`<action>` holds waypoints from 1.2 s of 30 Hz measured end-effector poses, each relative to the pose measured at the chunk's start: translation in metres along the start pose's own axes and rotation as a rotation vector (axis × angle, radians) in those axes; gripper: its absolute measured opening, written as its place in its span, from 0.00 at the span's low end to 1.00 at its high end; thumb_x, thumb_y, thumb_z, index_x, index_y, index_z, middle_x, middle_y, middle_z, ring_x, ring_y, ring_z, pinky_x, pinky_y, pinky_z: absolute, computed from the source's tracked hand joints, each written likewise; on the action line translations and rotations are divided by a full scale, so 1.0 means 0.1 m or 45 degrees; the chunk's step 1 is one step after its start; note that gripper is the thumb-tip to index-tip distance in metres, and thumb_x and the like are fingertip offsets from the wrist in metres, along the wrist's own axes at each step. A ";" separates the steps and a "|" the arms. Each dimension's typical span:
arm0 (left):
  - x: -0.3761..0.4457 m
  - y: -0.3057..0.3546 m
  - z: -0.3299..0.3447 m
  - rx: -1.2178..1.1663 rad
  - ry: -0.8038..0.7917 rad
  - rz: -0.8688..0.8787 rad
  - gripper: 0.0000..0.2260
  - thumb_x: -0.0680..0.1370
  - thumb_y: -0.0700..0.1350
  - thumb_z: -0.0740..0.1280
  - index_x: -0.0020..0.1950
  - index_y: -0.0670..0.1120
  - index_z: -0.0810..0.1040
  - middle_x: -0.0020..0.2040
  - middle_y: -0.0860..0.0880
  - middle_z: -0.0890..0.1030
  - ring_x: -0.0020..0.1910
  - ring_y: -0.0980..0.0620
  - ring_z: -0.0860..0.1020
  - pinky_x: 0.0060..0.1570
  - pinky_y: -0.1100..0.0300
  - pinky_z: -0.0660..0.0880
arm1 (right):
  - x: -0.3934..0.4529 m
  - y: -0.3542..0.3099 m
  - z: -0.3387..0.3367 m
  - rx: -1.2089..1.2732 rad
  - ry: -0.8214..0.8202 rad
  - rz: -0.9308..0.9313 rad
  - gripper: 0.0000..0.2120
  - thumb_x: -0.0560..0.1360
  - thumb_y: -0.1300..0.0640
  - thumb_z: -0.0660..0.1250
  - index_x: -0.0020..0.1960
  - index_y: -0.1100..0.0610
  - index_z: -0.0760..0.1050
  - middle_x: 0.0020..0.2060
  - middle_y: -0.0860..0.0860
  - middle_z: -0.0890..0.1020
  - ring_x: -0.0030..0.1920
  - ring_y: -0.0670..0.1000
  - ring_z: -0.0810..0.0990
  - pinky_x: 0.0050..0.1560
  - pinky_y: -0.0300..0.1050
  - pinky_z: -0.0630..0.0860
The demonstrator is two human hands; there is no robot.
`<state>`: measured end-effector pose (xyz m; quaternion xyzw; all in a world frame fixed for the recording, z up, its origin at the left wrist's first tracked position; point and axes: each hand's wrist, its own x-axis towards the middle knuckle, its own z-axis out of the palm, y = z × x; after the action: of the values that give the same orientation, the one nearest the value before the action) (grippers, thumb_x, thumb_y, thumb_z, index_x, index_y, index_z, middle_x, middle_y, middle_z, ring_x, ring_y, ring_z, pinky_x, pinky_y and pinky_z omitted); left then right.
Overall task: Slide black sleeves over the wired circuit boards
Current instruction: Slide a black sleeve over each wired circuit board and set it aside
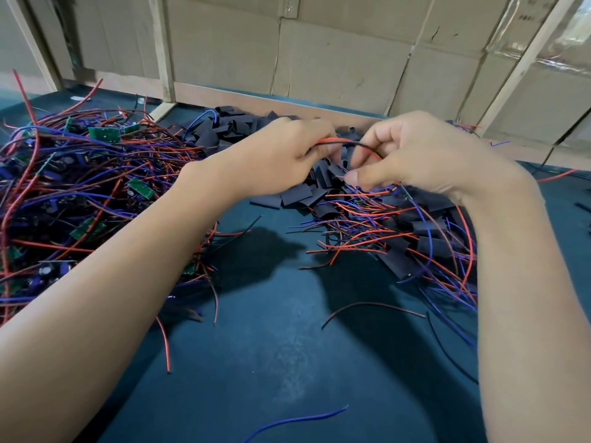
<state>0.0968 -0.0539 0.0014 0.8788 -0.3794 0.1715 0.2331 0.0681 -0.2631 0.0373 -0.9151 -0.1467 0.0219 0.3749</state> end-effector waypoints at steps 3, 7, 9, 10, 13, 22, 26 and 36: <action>-0.01 -0.05 -0.11 -0.113 0.087 -0.140 0.09 0.85 0.42 0.60 0.55 0.47 0.80 0.32 0.57 0.71 0.29 0.58 0.70 0.34 0.61 0.64 | -0.05 0.04 -0.05 -0.114 -0.096 0.086 0.06 0.73 0.61 0.77 0.42 0.55 0.80 0.35 0.53 0.86 0.34 0.47 0.82 0.42 0.47 0.74; -0.06 -0.17 -0.29 -0.189 0.189 -0.268 0.11 0.84 0.43 0.58 0.54 0.50 0.80 0.32 0.52 0.71 0.25 0.55 0.65 0.25 0.67 0.63 | -0.10 0.00 -0.08 0.229 -0.007 0.088 0.06 0.75 0.61 0.74 0.49 0.58 0.78 0.36 0.55 0.86 0.35 0.55 0.85 0.41 0.47 0.82; -0.07 -0.21 -0.35 -0.131 0.192 -0.283 0.11 0.85 0.46 0.59 0.55 0.50 0.81 0.34 0.46 0.73 0.25 0.57 0.66 0.27 0.67 0.64 | -0.10 -0.06 -0.11 0.462 0.139 0.029 0.12 0.73 0.62 0.76 0.52 0.59 0.75 0.33 0.57 0.83 0.29 0.56 0.82 0.36 0.49 0.83; -0.08 -0.22 -0.37 -0.085 0.188 -0.275 0.11 0.85 0.48 0.59 0.55 0.49 0.82 0.33 0.45 0.73 0.26 0.58 0.67 0.29 0.68 0.65 | -0.11 -0.09 -0.12 0.543 0.196 -0.003 0.15 0.71 0.62 0.77 0.53 0.60 0.75 0.32 0.56 0.82 0.28 0.55 0.80 0.36 0.51 0.84; -0.08 -0.26 -0.37 0.040 0.182 -0.250 0.14 0.84 0.52 0.62 0.53 0.44 0.82 0.31 0.47 0.73 0.30 0.54 0.69 0.31 0.61 0.62 | -0.14 -0.12 -0.15 0.627 0.230 -0.065 0.18 0.64 0.58 0.78 0.50 0.60 0.76 0.30 0.53 0.81 0.26 0.50 0.77 0.32 0.48 0.82; -0.03 -0.17 -0.31 0.166 0.131 -0.161 0.10 0.80 0.52 0.68 0.57 0.49 0.81 0.36 0.51 0.75 0.40 0.45 0.73 0.40 0.59 0.61 | -0.08 -0.19 0.00 0.348 0.282 -0.106 0.10 0.67 0.55 0.81 0.43 0.57 0.83 0.29 0.52 0.81 0.21 0.48 0.66 0.20 0.38 0.65; 0.01 -0.14 -0.26 0.220 0.104 -0.118 0.10 0.79 0.50 0.65 0.56 0.47 0.80 0.39 0.52 0.75 0.42 0.45 0.73 0.43 0.55 0.69 | -0.01 -0.28 0.22 0.403 0.172 -0.115 0.06 0.73 0.59 0.78 0.49 0.58 0.86 0.33 0.58 0.78 0.26 0.48 0.67 0.22 0.38 0.63; 0.05 -0.06 -0.20 0.151 0.195 -0.046 0.12 0.79 0.48 0.66 0.60 0.44 0.74 0.37 0.51 0.72 0.37 0.45 0.67 0.39 0.54 0.64 | 0.04 -0.36 0.32 0.578 0.301 -0.119 0.05 0.73 0.66 0.74 0.45 0.58 0.83 0.38 0.58 0.86 0.27 0.48 0.72 0.21 0.37 0.59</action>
<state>0.1021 -0.0421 0.0181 0.8820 -0.3339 0.2562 0.2120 0.0579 -0.2160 0.0399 -0.7961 -0.1351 -0.0701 0.5857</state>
